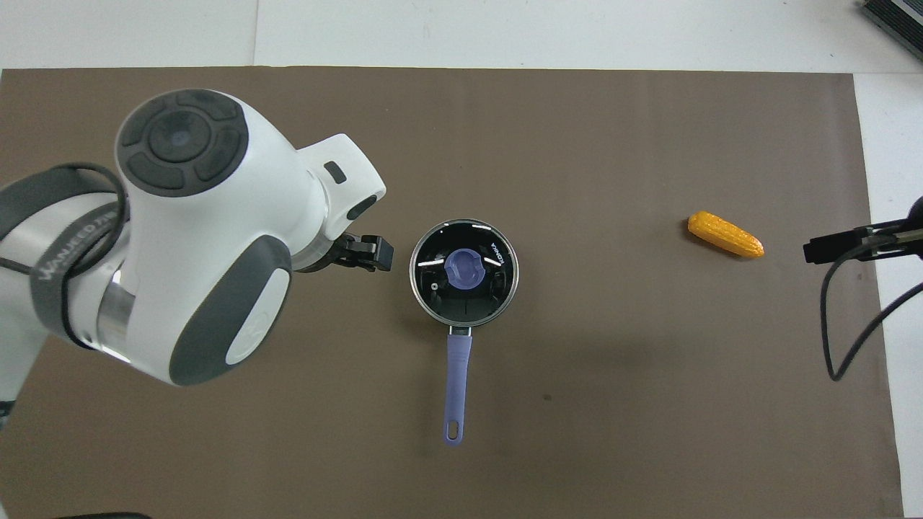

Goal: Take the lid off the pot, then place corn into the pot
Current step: 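Reach the left gripper to the pot lid while the right gripper reaches the corn, then grasp the lid knob with the left gripper while the right gripper grasps corn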

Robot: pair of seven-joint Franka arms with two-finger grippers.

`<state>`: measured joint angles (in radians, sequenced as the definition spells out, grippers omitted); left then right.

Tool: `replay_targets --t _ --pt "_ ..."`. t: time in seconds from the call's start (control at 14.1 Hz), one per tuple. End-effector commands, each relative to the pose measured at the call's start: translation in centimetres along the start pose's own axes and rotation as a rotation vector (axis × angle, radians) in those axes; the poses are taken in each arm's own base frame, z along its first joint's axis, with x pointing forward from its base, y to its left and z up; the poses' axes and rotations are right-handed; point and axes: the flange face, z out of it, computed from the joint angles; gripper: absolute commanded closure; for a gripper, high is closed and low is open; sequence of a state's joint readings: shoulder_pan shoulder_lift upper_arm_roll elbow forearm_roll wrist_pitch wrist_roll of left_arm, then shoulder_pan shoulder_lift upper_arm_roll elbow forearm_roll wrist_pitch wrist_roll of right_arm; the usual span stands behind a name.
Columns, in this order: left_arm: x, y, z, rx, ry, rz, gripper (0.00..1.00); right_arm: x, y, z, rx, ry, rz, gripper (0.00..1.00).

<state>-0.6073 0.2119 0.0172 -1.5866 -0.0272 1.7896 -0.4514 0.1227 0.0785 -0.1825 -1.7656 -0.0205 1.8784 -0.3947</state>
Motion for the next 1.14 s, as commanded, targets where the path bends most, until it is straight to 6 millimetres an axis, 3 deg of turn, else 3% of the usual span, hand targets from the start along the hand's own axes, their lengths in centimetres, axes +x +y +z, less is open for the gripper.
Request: replay_targets --t 0.0,0.21,0.5,0.57,0.64,0.78,0.92,1.06 --pt "0.2 3.2 2.6 -0.013 0.017 -0.059 0.0 1.8 0.8 6.1 -0.01 0.006 -0.181 0.0" --pt "0.0 7.2 5.8 0.0 0.001 -0.133 0.0 1.7 1.5 12.4 -0.021 -0.001 -0.491 0.0" --pt "-0.1 10.1 7.8 -0.008 0.015 -0.19 0.0 1.3 3.5 17.6 0.004 -0.033 -0.731 0.0" --pt "-0.1 11.0 9.5 0.003 0.008 -0.196 0.0 1.3 3.7 18.9 0.018 -0.027 -0.766 0.0" --pt "-0.1 11.7 10.5 -0.002 0.01 -0.202 0.0 1.3 3.7 19.5 0.023 -0.029 -0.786 0.0" --pt "0.3 11.7 10.7 -0.018 0.021 -0.209 0.0 1.5 3.7 19.6 0.012 -0.018 -0.789 0.0" --pt "0.6 11.4 10.7 -0.019 0.022 -0.213 0.0 1.6 3.7 21.0 0.043 -0.004 -0.763 0.0" --pt "1.0 11.2 10.7 -0.018 0.023 -0.219 0.08 1.6 3.4 21.6 0.05 -0.003 -0.761 0.0"
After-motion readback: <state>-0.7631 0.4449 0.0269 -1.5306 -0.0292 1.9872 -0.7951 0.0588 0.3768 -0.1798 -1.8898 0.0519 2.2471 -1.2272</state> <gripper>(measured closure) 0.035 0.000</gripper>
